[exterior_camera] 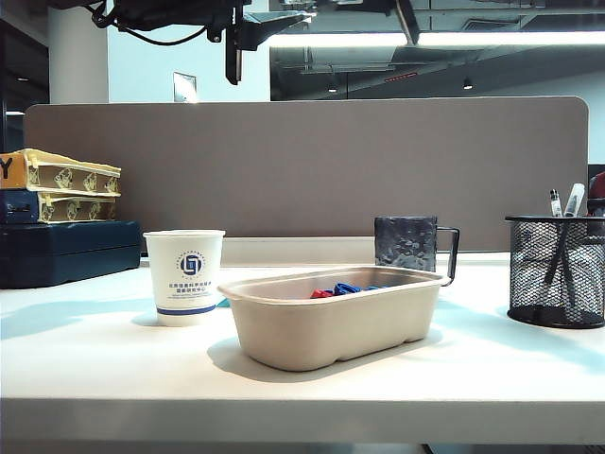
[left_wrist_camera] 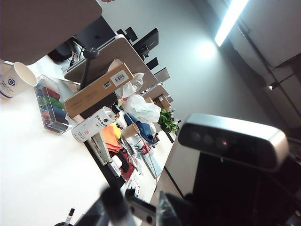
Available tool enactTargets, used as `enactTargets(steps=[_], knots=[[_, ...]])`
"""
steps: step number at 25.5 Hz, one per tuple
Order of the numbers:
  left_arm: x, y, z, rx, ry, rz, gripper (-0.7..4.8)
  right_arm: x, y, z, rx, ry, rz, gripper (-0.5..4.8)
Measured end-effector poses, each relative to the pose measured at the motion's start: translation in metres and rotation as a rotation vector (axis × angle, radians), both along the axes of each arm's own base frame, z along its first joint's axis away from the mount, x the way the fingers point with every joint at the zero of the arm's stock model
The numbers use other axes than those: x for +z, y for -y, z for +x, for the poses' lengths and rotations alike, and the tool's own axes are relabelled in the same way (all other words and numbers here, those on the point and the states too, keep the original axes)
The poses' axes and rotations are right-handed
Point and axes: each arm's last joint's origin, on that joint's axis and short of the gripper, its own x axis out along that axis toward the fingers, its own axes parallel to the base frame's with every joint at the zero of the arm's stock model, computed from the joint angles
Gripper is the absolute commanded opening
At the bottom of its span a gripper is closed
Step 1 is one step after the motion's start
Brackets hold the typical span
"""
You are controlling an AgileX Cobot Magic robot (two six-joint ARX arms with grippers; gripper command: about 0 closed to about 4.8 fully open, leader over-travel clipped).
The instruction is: Pick up one pen and put it in the pen container.
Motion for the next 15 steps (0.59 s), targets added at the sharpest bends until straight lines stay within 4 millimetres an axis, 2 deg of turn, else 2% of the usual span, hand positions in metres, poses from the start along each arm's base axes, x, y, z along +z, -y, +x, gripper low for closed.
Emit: enactTargets(steps=[10,15], knots=[[0.0003,0.0000,0.0000,-0.003,-0.013,-0.007,1.19,0.0003,-0.0028,-0.0012,0.010,0.003,0.002,0.21],[0.0003,-0.0002,0.0000,-0.003,-0.017,-0.009,0.70,0.0003,-0.0033,-0.0014,0.011,0.003,0.002,0.21]])
